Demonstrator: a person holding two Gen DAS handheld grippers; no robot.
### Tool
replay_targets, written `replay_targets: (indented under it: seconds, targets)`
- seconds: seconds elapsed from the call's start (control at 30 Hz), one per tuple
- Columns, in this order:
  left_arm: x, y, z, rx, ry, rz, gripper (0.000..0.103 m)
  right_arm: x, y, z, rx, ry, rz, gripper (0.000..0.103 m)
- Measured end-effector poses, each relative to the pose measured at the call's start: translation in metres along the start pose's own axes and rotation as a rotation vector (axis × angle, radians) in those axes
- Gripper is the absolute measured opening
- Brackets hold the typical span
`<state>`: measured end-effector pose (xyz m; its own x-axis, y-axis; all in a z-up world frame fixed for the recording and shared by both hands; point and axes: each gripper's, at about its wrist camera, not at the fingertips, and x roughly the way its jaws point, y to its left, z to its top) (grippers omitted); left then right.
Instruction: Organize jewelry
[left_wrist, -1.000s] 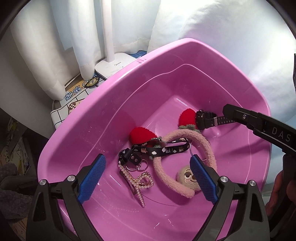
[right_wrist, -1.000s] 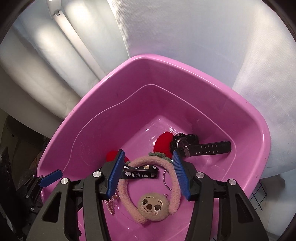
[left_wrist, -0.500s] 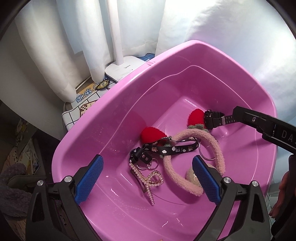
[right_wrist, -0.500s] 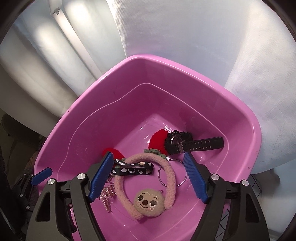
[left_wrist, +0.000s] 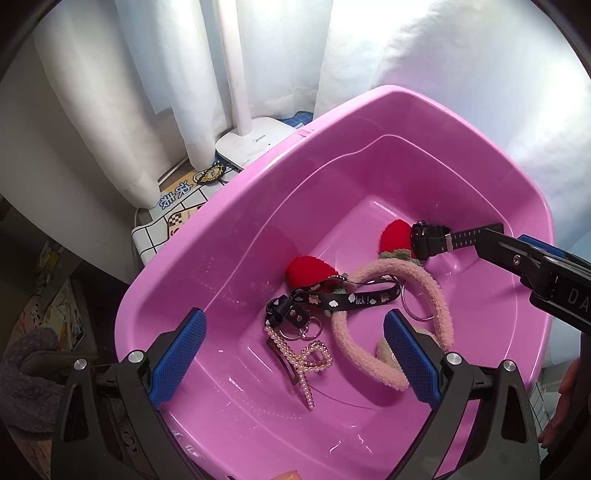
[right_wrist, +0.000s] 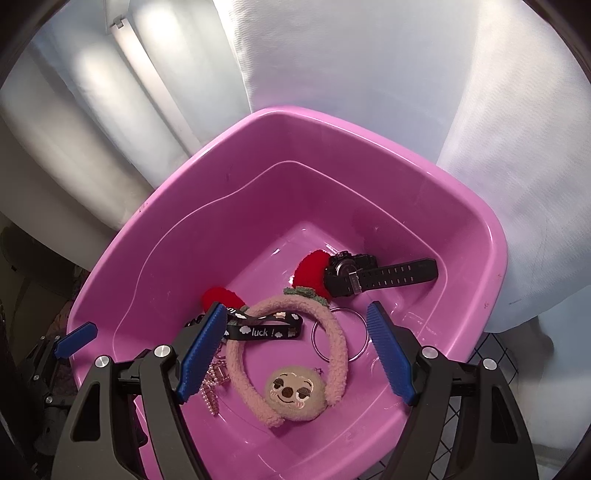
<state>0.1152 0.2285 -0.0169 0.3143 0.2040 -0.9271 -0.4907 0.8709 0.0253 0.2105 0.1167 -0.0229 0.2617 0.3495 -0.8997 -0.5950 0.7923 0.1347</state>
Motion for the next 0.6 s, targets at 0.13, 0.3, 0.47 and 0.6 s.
replay_targets:
  seconds: [0.13,0.3,0.47,0.6]
  targets:
    - [-0.001,0.0,-0.001,0.004,-0.001,0.002,0.095,-0.003,0.001,-0.001,-0.006,-0.001,-0.004,0.074]
    - [-0.002,0.002,-0.001,0.0,-0.003,0.003,0.095,-0.006,0.002,-0.002,-0.008,-0.006,-0.008,0.074]
    - [-0.002,0.004,-0.001,-0.002,-0.006,0.004,0.095,-0.009,0.003,-0.004,-0.006,-0.011,-0.012,0.074]
    - [-0.003,0.005,0.0,-0.003,-0.005,-0.002,0.095,-0.013,0.002,-0.005,-0.003,-0.013,-0.014,0.074]
